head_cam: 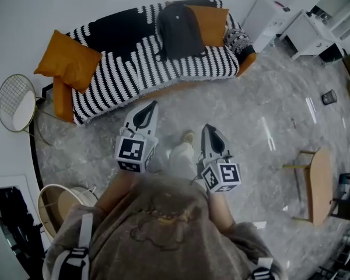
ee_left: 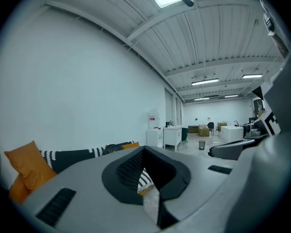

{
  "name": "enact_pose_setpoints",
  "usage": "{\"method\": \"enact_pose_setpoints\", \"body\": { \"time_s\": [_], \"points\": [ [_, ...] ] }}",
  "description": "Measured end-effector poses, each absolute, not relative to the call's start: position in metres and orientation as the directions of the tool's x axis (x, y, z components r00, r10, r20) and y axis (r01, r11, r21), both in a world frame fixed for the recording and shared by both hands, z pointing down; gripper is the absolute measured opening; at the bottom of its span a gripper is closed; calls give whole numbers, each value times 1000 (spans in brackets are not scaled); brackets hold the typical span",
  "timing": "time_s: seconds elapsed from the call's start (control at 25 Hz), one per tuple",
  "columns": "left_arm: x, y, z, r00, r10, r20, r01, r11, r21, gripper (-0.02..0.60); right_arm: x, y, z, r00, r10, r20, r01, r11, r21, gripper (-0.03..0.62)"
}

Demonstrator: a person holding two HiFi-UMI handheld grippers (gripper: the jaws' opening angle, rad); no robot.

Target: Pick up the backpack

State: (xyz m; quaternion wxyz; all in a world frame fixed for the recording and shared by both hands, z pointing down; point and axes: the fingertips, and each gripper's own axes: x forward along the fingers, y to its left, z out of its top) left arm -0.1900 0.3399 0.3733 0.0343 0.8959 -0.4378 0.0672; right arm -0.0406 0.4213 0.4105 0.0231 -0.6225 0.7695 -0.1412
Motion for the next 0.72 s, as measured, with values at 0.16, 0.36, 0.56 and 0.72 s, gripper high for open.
{"method": "enact_pose_setpoints", "body": {
  "time_s": [0.16,0.36,0.56,0.72],
  "points": [
    [-177,308,376,597,-786,159,-798,-603,14,1,-24,391,413,-216,-966,145,-951,174,-255,6],
    [-166,271,383,591,-787,176,-801,-599,11,2,-11,349,416,-223,-964,143,-949,181,-258,6],
    [-149,231,377,585,-791,179,-805,-593,12,2,4,305,409,-242,-959,144,-946,201,-253,6],
    [-133,197,373,570,-801,184,-816,-578,12,2,21,268,403,-263,-954,141,-942,222,-253,6]
  ]
}}
